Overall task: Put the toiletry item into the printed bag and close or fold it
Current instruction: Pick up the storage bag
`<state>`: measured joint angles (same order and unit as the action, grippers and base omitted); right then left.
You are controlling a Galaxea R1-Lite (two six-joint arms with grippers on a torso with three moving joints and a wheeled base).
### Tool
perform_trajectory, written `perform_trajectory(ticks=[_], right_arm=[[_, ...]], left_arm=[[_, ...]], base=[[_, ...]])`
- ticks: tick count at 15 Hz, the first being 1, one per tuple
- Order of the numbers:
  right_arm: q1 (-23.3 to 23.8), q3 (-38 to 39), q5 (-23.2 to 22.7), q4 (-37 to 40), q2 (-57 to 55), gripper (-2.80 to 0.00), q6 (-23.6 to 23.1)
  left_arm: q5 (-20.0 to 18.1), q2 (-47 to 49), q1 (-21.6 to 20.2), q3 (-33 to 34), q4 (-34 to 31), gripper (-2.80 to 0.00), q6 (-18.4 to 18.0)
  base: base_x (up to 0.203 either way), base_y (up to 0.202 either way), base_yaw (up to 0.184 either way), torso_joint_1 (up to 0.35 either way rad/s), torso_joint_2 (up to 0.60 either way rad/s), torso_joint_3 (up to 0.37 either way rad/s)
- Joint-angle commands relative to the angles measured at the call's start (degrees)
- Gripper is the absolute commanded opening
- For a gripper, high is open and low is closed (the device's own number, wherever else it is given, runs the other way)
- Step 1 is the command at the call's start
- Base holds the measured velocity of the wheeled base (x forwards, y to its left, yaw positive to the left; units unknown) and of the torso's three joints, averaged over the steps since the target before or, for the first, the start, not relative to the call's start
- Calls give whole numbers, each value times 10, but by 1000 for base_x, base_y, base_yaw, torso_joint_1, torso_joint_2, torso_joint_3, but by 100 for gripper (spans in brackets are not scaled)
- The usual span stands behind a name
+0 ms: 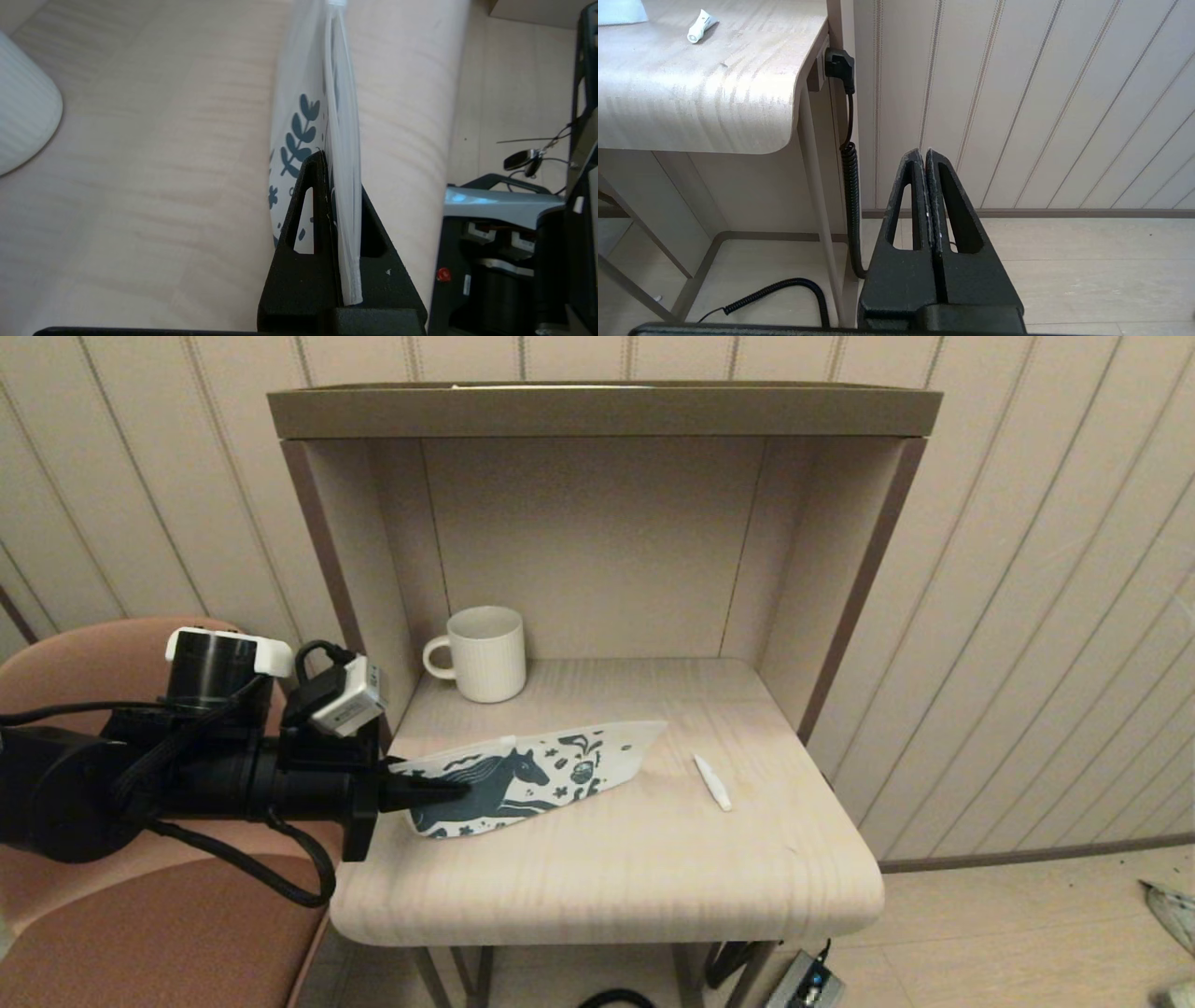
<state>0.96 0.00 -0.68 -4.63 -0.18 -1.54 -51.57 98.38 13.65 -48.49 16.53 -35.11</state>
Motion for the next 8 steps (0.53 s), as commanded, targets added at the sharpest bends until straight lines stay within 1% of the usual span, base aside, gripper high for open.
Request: perform_trajectory(ticks=[1,4,6,7,8], right_arm=[[0,0,0,0,-1,-280,0],[0,0,-2,-2,-1,-280,-7],[0,0,-3,13,-1,-280,-7],[0,0,-1,41,-1,-280,-8],[0,-6,-1,74,0,-280,-10]], left_arm=[[-3,-12,11,0,0,-280,1],[-2,-32,26,-12,-20,-280,6],[0,-57,38,-53,-80,-280,21],[0,-62,43,-74,-121,-280,24],[-1,-64,47,-84,-143,-280,25]], base=[[0,0,0,0,0,0],[0,0,0,0,0,0],[0,0,0,0,0,0],[0,0,0,0,0,0],[0,0,0,0,0,0]])
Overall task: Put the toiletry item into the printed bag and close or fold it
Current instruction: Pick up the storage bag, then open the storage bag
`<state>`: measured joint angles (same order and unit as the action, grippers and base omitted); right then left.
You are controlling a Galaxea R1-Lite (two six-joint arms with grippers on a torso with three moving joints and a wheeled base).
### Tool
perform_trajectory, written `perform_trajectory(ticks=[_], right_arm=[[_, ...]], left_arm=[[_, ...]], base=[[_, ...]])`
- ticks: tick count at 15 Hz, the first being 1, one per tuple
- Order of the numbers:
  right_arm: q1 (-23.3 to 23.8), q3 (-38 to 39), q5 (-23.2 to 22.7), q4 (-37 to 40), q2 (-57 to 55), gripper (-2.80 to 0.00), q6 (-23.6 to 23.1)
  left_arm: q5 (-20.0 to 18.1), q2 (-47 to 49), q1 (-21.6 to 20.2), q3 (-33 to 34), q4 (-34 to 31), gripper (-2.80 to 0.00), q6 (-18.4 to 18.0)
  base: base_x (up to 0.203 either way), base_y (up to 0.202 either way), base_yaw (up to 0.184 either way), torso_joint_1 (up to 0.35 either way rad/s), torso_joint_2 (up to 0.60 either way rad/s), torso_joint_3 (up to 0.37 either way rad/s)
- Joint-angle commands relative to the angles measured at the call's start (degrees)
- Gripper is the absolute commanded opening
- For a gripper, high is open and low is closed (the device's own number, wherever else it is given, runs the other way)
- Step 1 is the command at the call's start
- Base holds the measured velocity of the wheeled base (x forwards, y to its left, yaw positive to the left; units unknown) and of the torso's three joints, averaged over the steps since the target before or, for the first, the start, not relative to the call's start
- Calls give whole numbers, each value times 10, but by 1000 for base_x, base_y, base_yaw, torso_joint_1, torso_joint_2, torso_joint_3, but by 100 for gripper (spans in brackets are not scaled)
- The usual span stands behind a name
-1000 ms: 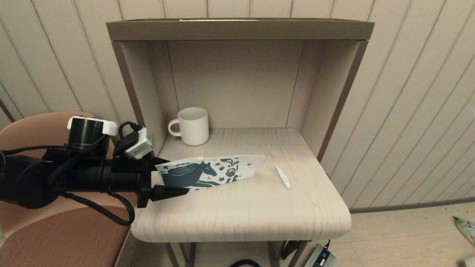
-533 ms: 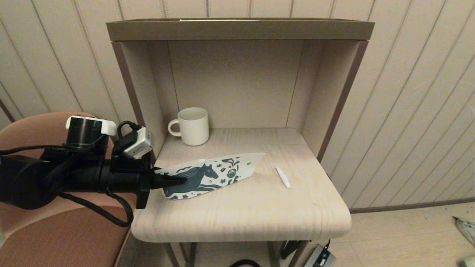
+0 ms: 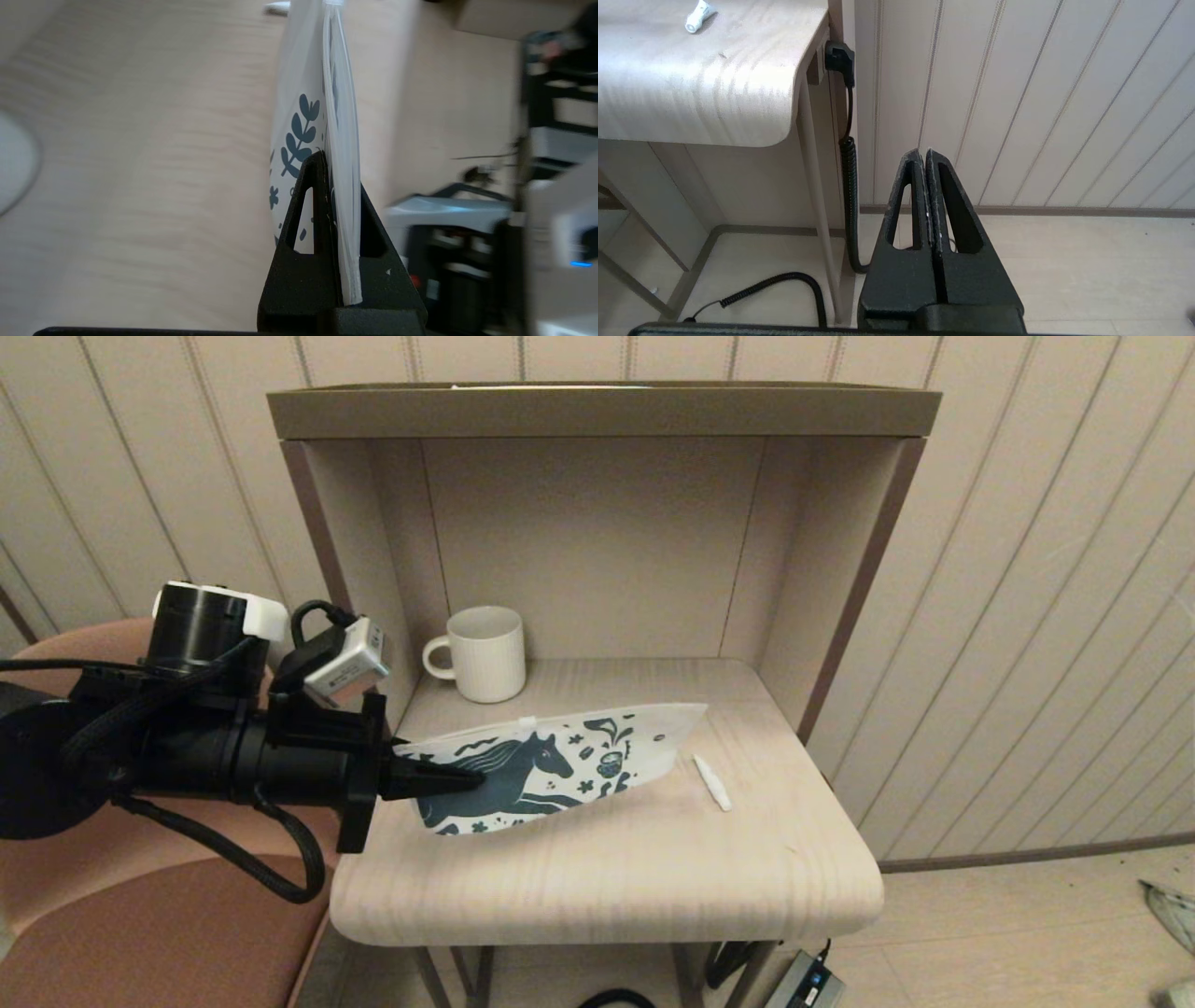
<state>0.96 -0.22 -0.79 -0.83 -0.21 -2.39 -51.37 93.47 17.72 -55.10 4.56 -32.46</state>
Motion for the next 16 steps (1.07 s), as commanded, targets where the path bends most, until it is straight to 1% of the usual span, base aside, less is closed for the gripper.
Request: perform_trajectory(ticks=[1,3,5,7,9,11,12,13,16], right_arm=[[0,-26,-4,53,0,-280,-2],[-1,-113,-16,80,-4,-280,5],[0,-230,-30,135,-38,-280,9],[-9,-333,-36,163,-137,-280,11],[-40,-444,-39,183,-255,-280,12],[-87,-553,-42,196,-380,-280,16],[-121,-607,-42,204,-443,-280,20],[-161,-661,-43,217,-503,-280,26],[-281,-779,-51,253,-661,-280,34]], left_arm=[[-1,-15,6,-18,-27,-280,-2],[0,-15,6,-21,-33,-280,-2],[0,-15,14,-25,-42,-280,-4],[0,-19,23,-30,-42,-280,-6],[-2,-23,23,-47,-46,-280,-4],[-3,-25,41,-50,-50,-280,-2],[-1,-28,50,-49,-51,-280,-1],[1,-28,59,-48,-52,-280,-1],[21,-21,73,-41,-51,-280,-7]], base=[[0,0,0,0,0,0],[0,0,0,0,0,0],[0,0,0,0,0,0],[0,0,0,0,0,0],[0,0,0,0,0,0],[0,0,0,0,0,0],[0,0,0,0,0,0],[0,0,0,0,0,0],[0,0,0,0,0,0]])
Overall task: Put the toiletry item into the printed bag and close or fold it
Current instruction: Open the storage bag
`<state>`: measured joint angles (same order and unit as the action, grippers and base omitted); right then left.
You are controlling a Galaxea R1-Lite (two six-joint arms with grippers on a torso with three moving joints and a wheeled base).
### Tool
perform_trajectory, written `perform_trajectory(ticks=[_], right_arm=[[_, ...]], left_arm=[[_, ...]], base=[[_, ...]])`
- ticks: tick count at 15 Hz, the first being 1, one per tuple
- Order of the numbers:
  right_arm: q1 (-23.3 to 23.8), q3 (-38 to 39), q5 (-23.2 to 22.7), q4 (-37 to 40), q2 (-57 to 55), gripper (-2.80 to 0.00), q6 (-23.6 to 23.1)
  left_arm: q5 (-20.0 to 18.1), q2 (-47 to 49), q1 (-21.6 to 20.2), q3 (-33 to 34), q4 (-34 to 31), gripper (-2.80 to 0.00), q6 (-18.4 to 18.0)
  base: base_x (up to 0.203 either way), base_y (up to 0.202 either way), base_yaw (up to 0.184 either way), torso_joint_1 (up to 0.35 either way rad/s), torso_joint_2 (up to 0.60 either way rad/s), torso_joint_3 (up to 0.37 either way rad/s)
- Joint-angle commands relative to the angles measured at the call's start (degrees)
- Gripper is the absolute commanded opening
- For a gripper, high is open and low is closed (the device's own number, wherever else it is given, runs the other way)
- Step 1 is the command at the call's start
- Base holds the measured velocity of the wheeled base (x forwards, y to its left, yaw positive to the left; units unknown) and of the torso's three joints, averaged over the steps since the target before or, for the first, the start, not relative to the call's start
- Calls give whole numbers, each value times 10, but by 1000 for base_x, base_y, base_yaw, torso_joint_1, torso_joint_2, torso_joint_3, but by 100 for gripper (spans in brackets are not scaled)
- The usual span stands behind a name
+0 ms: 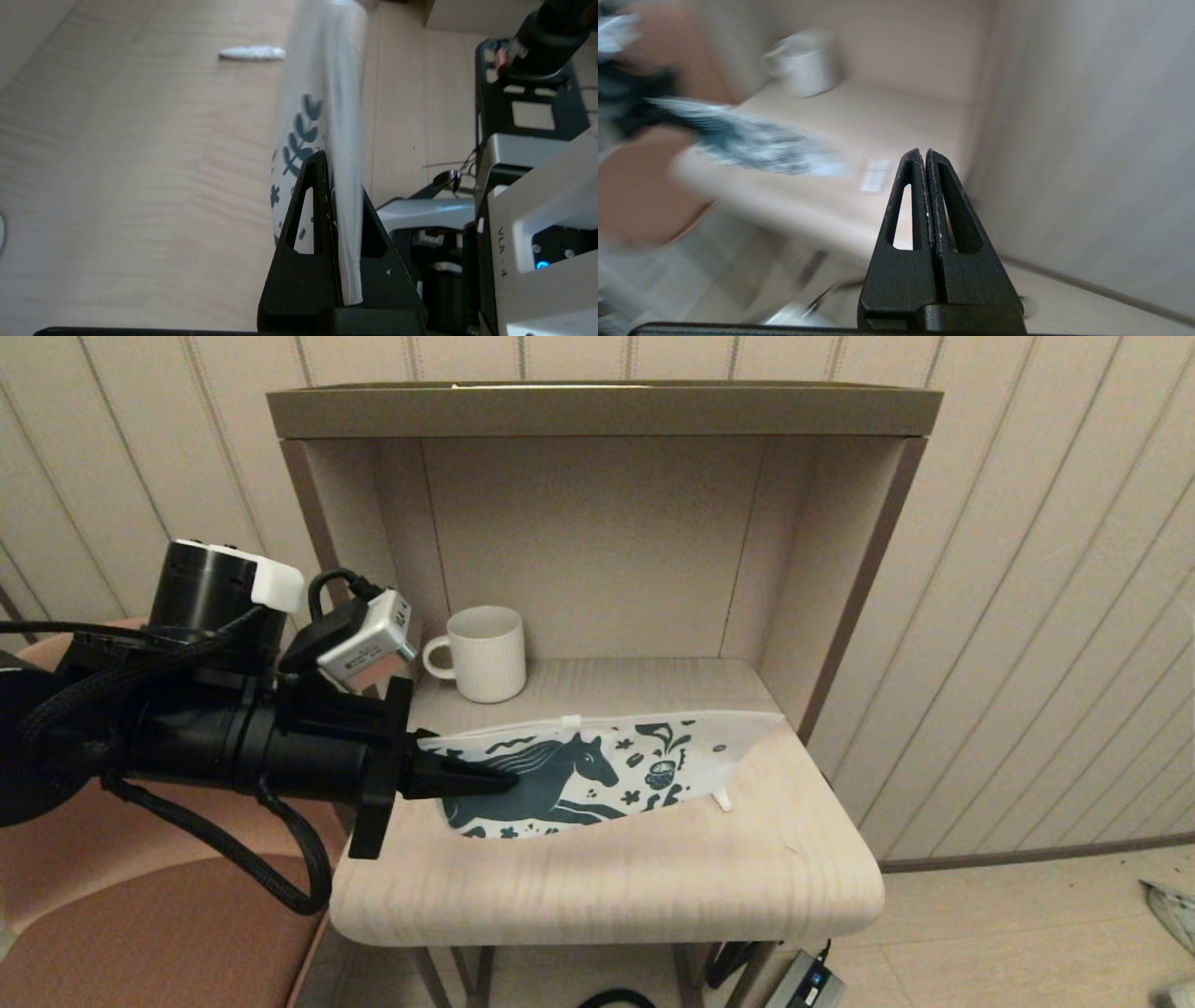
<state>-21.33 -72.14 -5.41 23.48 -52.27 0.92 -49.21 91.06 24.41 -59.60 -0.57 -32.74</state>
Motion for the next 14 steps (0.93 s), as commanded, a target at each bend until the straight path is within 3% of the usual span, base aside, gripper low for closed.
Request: perform_trajectory(ticks=[1,4,6,8,11,12,14], right_arm=[[-79,-90,-14,23,-183,-280,-1],[-112,-231,-83,105,-307,-280,-36],[-119,-330,-143,204,-379,-280,-87],[-122,-357,-208,272,-419,-280,-185],[-153,-337,-227,271,-430,-280,-198],[-163,-325,-241,254,-432,0,-205],[-170,-315,-299,230,-438,-5,-216]], left_arm=[[0,3,8,9,-1,-280,-9],[9,-2,8,19,-21,-280,-71],[19,-8,8,20,-40,-280,-113],[17,-12,8,24,-40,-280,-118],[-9,-16,8,19,-41,-280,-111],[-24,-16,8,15,-41,-280,-99],[-33,-9,8,12,-41,-280,-85]], base=[[0,0,0,0,0,0],[0,0,0,0,0,0],[0,0,0,0,0,0],[0,0,0,0,0,0],[0,0,0,0,0,0],[0,0,0,0,0,0],[0,0,0,0,0,0]])
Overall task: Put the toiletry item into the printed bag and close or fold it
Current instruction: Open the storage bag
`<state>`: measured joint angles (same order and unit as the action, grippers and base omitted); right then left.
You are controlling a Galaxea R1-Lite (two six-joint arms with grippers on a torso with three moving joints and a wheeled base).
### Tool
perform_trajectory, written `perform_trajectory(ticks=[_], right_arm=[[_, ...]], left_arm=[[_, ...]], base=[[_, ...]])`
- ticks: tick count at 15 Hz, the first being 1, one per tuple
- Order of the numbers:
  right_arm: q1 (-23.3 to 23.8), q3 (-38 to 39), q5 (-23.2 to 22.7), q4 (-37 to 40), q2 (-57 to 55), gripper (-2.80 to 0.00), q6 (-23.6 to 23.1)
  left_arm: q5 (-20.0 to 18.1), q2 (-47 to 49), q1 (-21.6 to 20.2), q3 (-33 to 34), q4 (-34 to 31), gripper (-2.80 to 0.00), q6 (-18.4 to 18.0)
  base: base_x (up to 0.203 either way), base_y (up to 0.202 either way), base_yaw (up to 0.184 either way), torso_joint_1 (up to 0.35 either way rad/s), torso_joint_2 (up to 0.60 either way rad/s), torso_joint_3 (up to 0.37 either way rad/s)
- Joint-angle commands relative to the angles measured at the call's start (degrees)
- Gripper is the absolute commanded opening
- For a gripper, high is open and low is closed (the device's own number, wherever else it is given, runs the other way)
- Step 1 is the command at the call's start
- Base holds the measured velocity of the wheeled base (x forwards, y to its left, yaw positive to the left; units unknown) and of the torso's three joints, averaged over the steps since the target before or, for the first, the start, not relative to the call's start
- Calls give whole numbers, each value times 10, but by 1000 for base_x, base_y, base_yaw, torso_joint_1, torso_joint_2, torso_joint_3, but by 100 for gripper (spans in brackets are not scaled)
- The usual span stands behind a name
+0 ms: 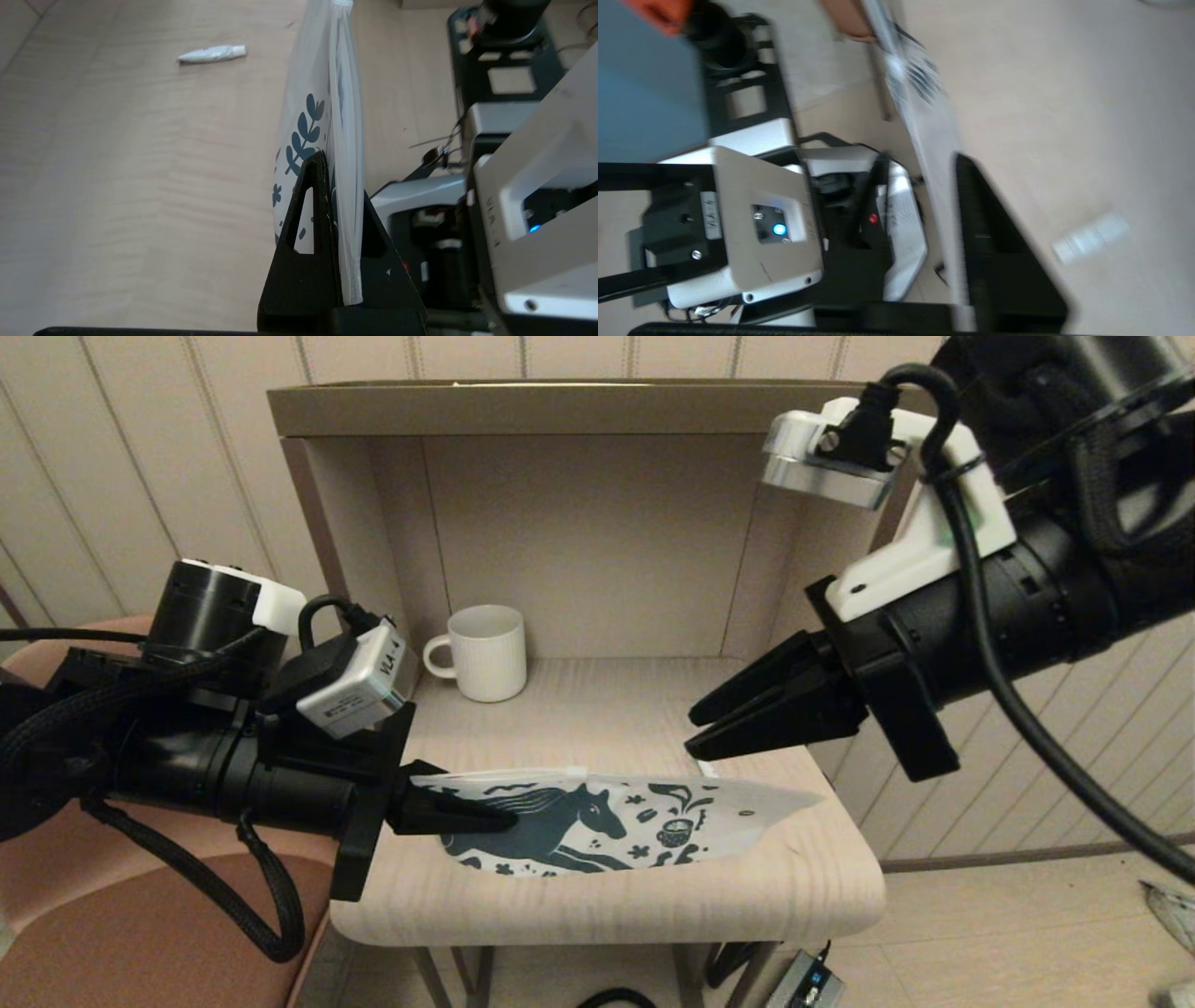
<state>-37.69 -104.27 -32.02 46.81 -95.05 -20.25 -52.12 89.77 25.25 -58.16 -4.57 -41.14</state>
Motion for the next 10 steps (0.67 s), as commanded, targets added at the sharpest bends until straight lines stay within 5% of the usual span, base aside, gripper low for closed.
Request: perform_trajectory(ticks=[1,3,10], right_arm=[[-6,6,-83,-5,-15,-280,-9],[-2,10,-125,-12,-24,-280,-24],[-5,78,-126,-96,-38,-280,-28]], left_arm=[[-4,6,0,-2,-1,-280,-1],[-4,7,0,-2,-1,-280,0],[-4,37,0,-10,0,-280,0]], base=[[0,0,0,0,0,0],[0,0,0,0,0,0],[0,0,0,0,0,0]])
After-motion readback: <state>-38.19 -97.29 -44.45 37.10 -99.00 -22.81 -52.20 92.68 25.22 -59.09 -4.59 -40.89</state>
